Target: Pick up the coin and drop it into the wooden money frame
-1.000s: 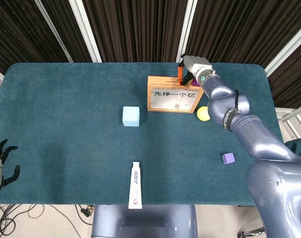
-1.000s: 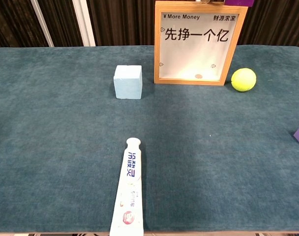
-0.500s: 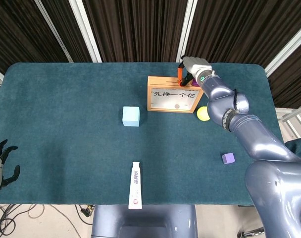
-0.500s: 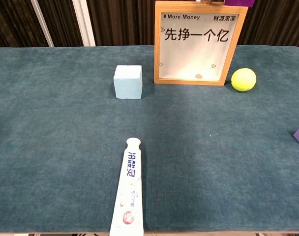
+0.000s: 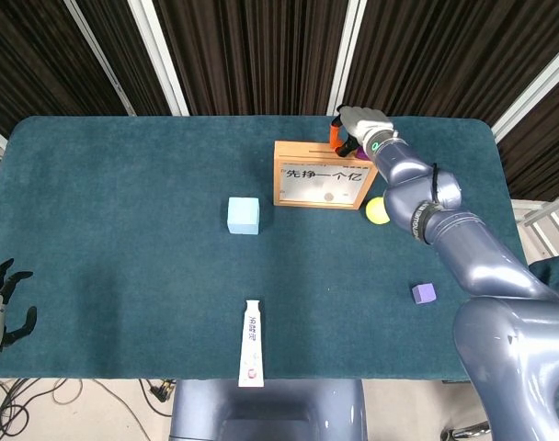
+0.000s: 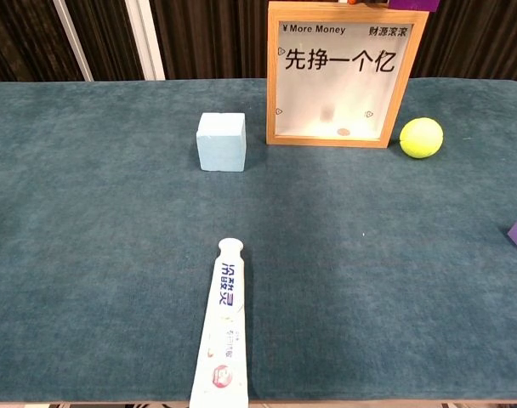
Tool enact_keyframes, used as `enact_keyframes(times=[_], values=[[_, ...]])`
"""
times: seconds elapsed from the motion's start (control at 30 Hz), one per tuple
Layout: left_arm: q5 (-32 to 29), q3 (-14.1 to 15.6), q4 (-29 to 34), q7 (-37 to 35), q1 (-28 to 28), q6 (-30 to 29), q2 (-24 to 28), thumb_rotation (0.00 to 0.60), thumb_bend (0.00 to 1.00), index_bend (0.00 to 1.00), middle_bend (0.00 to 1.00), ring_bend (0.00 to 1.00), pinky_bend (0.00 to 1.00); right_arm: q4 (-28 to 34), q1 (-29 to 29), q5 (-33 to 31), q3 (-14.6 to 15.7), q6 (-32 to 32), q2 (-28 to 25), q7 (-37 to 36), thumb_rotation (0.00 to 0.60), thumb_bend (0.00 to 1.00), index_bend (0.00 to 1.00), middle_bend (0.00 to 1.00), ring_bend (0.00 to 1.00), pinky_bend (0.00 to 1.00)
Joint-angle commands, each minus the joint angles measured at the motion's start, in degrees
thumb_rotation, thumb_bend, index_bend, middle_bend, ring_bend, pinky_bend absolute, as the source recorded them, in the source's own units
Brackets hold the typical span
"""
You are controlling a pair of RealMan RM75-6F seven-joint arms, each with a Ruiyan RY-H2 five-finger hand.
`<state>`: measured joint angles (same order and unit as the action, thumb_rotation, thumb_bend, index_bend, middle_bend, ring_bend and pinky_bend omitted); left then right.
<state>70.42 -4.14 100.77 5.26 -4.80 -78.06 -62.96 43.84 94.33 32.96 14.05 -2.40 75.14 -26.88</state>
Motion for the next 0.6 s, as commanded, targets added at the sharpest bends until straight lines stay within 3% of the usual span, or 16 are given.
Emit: enact_keyframes(times=[0.03,0.33,0.6], values=[[0.0,0.0,0.0,0.0,0.0,0.0,0.0,0.6,0.45,0.23,0.0,0.0,0.16,-0.2,-0.1,0.7,-0.3,-0.5,0.1,-0.6,0.6,0.69,0.44,0.01,0.0,0.0],[-0.1,0.0,0.1,-0.1,0.0,0.1,0.1,0.6,0.45,0.23,0.0,0.0,0.16,0.6,-0.7,3.0,-2.6,0.7,-0.9,-2.3,0.6,0.69,0.4,0.0,0.0,0.0],[0.1,0.1,0.0,-0.1,-0.1,0.1,0.1,0.6,0.45,0.24,0.0,0.0,0.16,7.3,-2.4,4.4,-4.5,13.1,-3.9,-1.2,0.6,0.59,0.31,0.0,0.0,0.0]])
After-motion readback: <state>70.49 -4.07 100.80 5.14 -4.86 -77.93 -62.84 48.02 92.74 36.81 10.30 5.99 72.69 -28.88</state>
